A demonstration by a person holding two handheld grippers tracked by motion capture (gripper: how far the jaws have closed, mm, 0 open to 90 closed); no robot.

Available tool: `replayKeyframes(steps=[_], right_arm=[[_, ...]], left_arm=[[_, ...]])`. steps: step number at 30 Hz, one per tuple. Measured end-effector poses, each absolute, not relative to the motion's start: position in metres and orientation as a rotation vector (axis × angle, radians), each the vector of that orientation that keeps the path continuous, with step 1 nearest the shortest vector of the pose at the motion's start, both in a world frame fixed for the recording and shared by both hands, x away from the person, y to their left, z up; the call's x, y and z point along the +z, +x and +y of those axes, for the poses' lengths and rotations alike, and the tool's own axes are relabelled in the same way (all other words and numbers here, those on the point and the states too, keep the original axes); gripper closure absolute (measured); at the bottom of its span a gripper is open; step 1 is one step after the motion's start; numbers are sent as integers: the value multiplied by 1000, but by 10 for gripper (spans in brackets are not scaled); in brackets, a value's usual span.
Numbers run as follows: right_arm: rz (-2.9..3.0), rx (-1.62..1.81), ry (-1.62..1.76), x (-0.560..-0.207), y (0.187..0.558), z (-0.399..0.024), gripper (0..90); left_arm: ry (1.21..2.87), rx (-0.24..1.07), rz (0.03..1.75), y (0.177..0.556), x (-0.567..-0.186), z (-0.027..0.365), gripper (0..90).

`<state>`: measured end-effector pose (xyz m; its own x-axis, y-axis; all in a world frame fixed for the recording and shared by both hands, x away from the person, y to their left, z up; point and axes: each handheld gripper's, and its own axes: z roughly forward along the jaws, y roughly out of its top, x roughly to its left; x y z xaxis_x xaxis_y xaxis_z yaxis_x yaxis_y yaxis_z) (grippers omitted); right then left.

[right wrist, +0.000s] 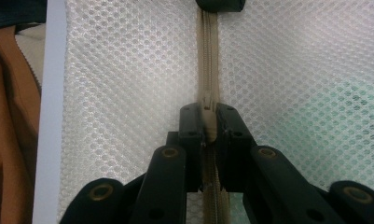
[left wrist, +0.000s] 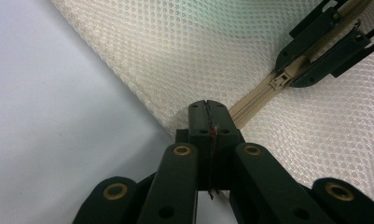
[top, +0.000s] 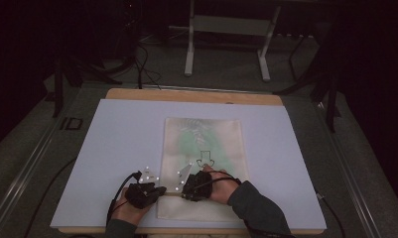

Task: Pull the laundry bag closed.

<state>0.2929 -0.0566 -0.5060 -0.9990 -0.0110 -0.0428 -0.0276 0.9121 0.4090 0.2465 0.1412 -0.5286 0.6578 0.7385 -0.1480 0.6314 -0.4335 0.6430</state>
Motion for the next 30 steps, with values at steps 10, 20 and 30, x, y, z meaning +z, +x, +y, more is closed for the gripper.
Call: replayKeyframes(steps=[10,20,30], right_arm=[[3035,640,-38,-505,293,-60,822],[3039,632,-30,-505,293,-65,822],[3035,623,-36,-503,292,-70,822]], left_arm=[[2193,205,1053,246,-529,141,892],[2194,207,1053,246,-529,141,892],[2190,206,1057,246,-529,141,892]])
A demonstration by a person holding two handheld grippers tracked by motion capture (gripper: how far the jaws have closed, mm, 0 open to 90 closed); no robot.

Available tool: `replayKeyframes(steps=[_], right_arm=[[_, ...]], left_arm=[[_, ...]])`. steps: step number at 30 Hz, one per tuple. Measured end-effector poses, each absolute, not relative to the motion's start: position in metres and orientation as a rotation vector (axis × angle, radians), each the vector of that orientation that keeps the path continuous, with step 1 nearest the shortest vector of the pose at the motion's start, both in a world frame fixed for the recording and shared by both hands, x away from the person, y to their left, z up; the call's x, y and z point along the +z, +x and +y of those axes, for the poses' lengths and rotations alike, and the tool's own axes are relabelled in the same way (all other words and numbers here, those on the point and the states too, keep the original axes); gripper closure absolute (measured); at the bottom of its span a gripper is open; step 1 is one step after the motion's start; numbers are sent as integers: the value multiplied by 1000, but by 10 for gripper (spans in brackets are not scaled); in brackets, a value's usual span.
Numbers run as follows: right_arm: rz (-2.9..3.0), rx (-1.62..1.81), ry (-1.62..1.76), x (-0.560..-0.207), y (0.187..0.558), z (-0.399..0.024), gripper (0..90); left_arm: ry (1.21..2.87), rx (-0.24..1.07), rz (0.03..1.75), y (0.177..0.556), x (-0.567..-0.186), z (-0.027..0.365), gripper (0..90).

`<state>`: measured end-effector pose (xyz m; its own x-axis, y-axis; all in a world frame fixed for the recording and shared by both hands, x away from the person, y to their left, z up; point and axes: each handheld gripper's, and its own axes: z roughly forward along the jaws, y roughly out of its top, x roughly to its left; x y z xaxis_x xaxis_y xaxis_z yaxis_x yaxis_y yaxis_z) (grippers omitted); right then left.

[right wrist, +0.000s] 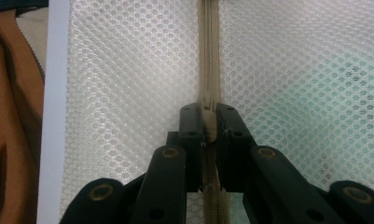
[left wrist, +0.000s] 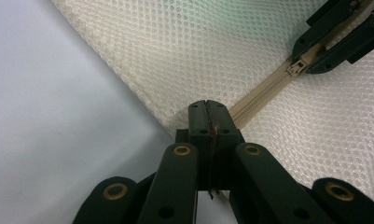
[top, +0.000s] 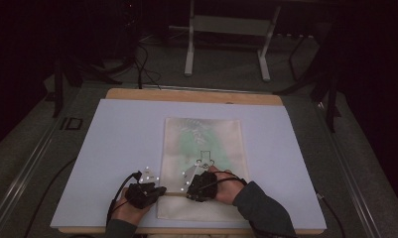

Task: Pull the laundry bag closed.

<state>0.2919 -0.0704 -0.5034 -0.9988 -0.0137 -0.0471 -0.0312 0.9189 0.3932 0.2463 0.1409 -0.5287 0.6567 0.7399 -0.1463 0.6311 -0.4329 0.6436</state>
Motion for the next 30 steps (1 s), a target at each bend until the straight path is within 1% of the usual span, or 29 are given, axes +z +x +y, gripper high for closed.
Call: replayKeyframes(steps=[30], right_arm=[[3041,586,-31,-500,292,-85,822]], left_arm=[[2193,208,1056,246,-529,141,892]])
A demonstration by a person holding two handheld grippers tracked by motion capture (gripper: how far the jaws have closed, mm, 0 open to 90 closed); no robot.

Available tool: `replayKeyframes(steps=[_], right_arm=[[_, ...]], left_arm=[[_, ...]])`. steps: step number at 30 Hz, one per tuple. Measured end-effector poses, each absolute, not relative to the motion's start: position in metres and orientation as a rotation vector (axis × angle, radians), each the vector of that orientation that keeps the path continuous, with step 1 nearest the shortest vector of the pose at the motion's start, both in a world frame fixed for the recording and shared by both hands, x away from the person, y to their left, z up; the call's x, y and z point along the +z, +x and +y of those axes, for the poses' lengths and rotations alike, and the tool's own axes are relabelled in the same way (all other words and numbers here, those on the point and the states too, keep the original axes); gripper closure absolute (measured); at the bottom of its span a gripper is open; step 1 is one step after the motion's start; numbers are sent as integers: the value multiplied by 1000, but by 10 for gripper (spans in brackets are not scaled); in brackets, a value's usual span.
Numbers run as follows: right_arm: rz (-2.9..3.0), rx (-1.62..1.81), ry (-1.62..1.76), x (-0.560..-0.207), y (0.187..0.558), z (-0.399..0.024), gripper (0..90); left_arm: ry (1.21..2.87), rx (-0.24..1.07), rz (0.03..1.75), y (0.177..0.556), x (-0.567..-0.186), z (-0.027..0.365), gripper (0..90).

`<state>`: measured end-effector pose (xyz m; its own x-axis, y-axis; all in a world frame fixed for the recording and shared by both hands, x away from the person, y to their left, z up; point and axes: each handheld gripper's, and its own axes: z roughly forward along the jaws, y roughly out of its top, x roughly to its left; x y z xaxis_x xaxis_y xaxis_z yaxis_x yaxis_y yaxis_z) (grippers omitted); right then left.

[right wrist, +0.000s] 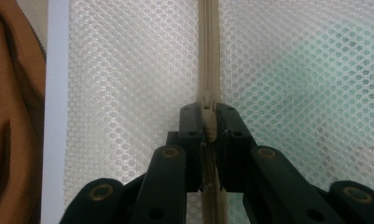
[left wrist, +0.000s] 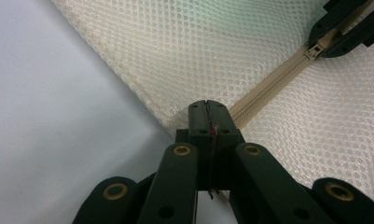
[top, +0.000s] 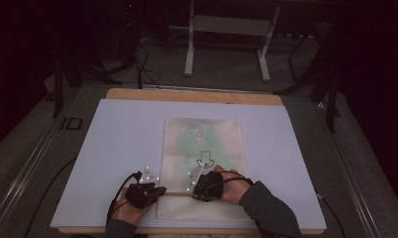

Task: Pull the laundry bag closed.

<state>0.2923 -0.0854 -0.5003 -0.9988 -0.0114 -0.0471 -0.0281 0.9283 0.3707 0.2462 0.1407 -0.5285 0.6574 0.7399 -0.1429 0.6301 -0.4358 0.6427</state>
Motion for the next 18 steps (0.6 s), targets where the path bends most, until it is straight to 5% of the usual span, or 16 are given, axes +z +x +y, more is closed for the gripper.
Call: replayKeyframes(steps=[18], right_arm=[[3045,563,-31,-499,293,-93,822]], left_arm=[[2192,208,1057,246,-529,141,892]])
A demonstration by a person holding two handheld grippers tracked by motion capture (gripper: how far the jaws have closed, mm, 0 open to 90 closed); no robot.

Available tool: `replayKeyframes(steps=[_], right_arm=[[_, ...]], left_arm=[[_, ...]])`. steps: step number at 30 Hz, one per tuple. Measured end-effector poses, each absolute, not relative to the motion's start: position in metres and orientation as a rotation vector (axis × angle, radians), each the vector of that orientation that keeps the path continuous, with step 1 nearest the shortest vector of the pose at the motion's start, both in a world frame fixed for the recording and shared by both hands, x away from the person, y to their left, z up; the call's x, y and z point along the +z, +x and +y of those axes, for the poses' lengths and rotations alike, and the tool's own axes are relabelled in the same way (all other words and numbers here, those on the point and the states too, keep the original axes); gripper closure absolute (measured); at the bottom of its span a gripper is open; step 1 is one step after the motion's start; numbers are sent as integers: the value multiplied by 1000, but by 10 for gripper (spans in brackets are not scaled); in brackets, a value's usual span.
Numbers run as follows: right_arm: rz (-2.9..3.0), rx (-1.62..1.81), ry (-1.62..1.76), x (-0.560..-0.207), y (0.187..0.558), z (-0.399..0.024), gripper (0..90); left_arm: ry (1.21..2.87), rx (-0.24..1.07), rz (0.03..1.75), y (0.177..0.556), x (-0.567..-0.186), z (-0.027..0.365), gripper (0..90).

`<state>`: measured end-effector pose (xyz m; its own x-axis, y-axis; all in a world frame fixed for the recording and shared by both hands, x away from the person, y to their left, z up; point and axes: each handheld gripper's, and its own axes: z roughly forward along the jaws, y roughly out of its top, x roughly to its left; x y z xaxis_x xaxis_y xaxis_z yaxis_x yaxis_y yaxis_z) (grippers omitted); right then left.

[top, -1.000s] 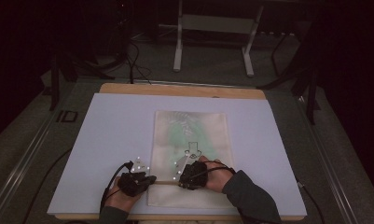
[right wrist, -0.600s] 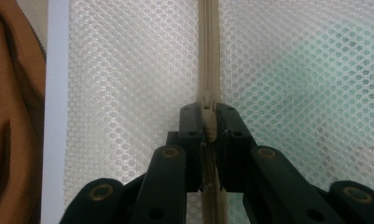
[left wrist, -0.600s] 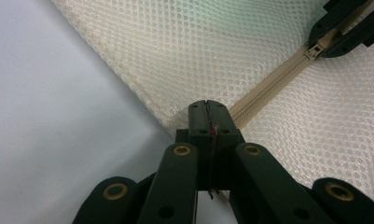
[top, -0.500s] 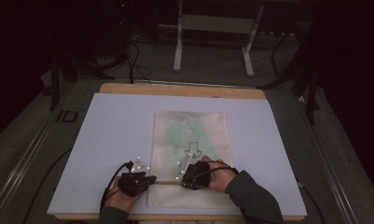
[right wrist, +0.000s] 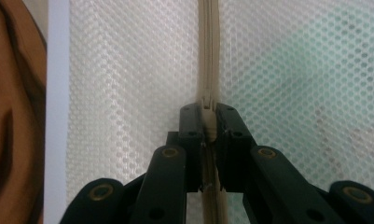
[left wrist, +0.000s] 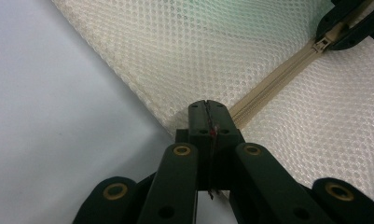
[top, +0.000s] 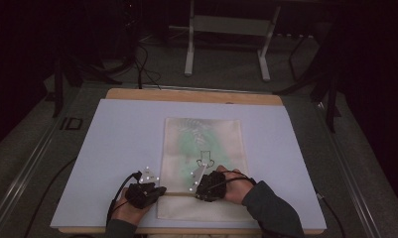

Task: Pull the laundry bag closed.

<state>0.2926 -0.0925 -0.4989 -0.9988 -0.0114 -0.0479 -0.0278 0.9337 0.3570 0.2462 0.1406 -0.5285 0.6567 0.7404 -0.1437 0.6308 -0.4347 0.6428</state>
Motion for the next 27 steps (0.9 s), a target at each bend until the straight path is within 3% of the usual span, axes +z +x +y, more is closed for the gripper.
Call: replayKeyframes(steps=[27], right_arm=[[3055,550,-13,-499,293,-104,822]], left_arm=[[2192,208,1058,246,-528,140,892]])
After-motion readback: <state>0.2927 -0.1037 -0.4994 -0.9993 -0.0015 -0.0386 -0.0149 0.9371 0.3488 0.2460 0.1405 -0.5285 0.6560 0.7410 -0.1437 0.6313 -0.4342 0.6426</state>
